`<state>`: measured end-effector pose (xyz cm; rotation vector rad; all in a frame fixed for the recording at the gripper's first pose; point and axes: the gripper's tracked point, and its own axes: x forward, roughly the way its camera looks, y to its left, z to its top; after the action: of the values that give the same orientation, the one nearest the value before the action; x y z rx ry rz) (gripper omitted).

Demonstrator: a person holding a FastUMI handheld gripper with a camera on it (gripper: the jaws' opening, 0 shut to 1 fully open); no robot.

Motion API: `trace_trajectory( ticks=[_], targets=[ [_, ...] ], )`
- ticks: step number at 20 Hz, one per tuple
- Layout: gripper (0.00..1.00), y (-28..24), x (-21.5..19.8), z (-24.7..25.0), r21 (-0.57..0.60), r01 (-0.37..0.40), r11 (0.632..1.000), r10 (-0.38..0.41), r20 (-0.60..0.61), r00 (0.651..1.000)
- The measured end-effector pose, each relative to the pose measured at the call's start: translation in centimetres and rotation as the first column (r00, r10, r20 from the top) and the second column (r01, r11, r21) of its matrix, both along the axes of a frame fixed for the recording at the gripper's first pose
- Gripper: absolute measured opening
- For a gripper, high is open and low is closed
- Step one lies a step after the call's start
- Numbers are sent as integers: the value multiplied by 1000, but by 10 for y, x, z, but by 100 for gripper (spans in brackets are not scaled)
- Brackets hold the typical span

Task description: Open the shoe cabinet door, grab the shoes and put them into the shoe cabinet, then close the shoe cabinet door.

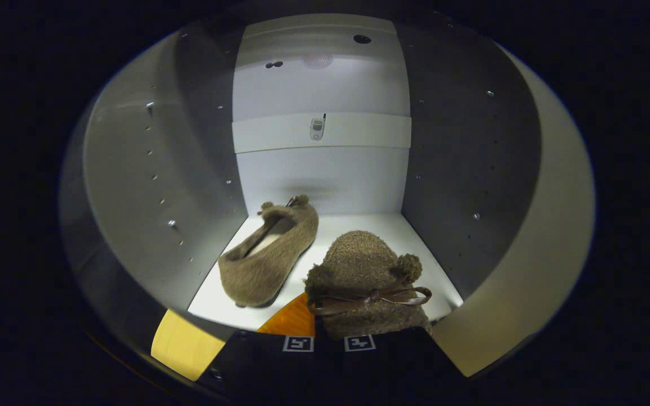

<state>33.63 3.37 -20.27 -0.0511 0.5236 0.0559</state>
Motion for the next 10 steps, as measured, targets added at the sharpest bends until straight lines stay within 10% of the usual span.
trace_trajectory(
  ticks=[10],
  targets=[
    [5, -10, 100, -21, 39, 51, 998, -49, -59, 997]
  ],
)
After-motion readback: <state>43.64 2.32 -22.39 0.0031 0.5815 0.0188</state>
